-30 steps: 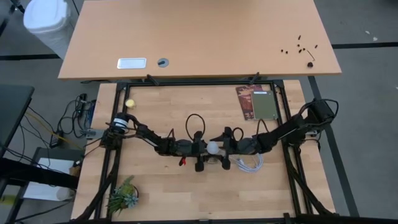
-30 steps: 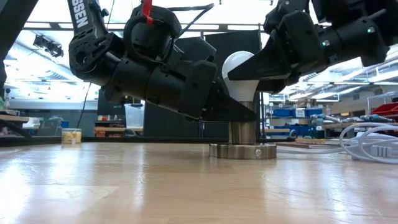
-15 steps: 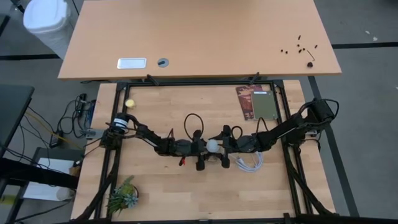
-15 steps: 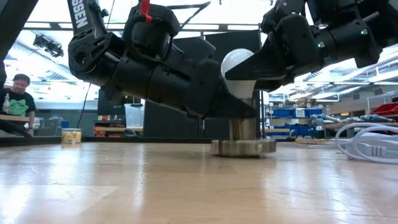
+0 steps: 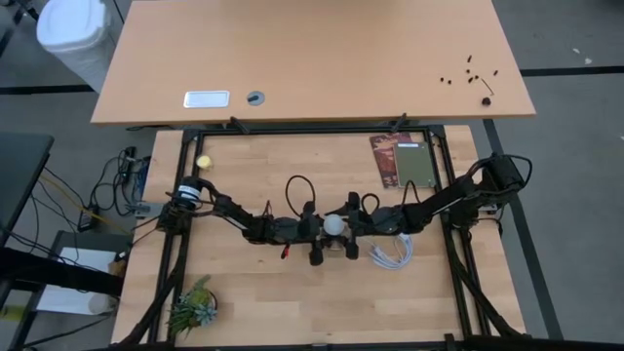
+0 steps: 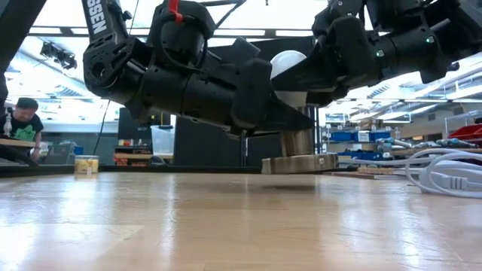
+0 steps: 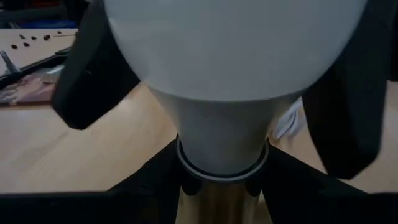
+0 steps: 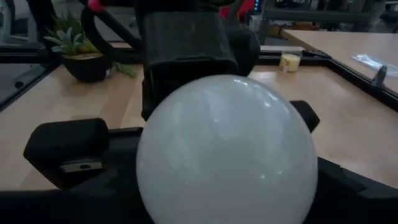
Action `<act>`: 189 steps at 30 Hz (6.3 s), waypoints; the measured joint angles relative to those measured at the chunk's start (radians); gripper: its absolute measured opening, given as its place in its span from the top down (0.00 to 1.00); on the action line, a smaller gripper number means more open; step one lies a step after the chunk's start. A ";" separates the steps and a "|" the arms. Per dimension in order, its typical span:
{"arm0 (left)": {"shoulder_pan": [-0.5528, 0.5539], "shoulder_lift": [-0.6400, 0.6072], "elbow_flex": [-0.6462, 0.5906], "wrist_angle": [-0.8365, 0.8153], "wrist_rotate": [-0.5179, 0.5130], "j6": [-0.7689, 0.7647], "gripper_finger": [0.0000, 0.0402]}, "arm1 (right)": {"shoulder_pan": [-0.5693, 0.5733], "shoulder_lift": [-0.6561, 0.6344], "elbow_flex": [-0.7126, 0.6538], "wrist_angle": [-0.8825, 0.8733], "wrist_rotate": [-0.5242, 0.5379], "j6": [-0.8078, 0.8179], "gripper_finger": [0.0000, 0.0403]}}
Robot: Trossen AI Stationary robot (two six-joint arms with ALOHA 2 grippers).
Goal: Screw lightbulb
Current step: Remove the light bulb from the lamp
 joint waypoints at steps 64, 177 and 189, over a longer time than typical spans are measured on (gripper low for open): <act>0.000 -0.002 0.001 0.036 0.484 -0.005 0.54 | 0.040 -0.005 0.597 -1.165 -0.263 -0.029 0.06; -0.020 0.000 -0.082 0.057 -0.030 0.104 0.44 | -0.012 0.324 1.109 -1.906 -0.081 0.897 0.24; -0.018 0.000 -0.068 0.042 0.006 0.048 0.46 | -0.011 0.324 1.109 -1.930 -0.171 1.006 0.24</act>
